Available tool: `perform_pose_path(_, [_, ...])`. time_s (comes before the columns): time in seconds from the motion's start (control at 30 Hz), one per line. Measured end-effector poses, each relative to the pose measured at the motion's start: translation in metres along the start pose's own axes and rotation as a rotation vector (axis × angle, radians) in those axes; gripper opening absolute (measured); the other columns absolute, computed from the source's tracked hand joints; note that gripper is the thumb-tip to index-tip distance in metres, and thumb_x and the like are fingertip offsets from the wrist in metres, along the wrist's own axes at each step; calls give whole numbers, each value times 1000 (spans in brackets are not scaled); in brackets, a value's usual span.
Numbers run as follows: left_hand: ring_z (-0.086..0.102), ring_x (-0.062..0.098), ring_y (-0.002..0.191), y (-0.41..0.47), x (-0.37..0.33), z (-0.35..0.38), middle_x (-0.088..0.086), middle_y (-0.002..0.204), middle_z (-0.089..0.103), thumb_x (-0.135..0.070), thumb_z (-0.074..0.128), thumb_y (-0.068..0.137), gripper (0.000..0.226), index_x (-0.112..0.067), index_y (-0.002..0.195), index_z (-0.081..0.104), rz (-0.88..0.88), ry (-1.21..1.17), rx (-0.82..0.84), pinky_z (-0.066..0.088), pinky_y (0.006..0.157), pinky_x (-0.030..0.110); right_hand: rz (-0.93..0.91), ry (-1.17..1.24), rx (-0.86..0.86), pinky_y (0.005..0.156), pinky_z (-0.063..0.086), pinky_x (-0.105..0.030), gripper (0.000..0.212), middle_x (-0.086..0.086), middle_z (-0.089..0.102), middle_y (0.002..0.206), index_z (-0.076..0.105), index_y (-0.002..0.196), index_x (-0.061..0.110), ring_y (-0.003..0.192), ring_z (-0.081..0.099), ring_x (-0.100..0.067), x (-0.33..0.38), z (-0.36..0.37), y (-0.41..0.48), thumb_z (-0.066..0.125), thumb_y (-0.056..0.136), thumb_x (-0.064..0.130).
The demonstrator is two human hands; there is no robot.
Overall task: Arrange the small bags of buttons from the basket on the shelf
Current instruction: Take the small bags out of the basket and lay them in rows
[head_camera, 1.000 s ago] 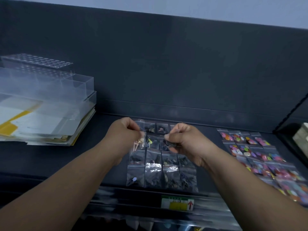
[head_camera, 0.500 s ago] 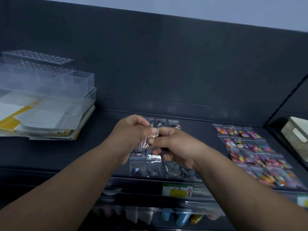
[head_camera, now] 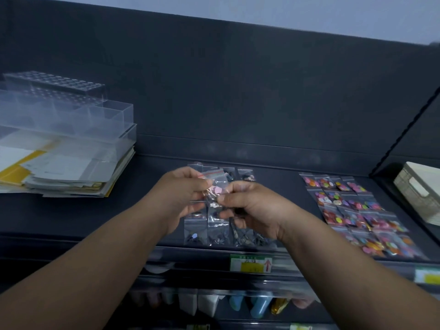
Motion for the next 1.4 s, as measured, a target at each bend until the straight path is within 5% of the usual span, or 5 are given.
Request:
perform_pose_path(0.37, [56,15,69,2,-6,33,2,75,62,-11,67,85,16,-16,73,57,138,254,-7,50,69,32,-239,-69,-115,38,30,-17,20,1,56,61,56,73,17,47,46,-4,9,-28,-3,60,89,6])
perform_pose_path(0.63, [57,16,63,16,-3,46,6,71,64,-7,62,87,16,-13,72,61,38,270,-118,47,56,28,-90,-45,-132,46,32,-23,16,2,55,62,53,78,18,52,48,-8,11,-65,13,68,85,15])
perform_pose_path(0.87, [55,21,60,19,1,27,13,72,60,-4,54,91,18,-10,74,57,-24,178,-317,51,56,31,13,159,-57,53,18,-26,29,1,30,60,34,66,15,56,24,-13,8,-89,28,32,51,-10])
perform_pose_path(1.13, [57,26,75,33,3,-9,18,88,60,-6,55,91,16,-12,76,56,-37,209,-442,50,53,31,64,235,-94,69,53,-27,41,-5,54,99,54,93,7,88,55,-15,7,-85,46,28,80,-23])
perform_pose_path(1.4, [51,22,62,80,0,-48,15,74,54,-2,53,90,14,-9,77,54,-68,240,-405,50,61,33,39,224,-154,58,56,-28,17,-5,61,73,54,82,12,72,62,-17,25,-73,70,49,96,2])
Point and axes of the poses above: each hand's wrist, its own y-axis towards the middle knuckle, its own z-axis out of the palm, x = y × z, the point moved 2 cm from there along y, towards the middle knuckle
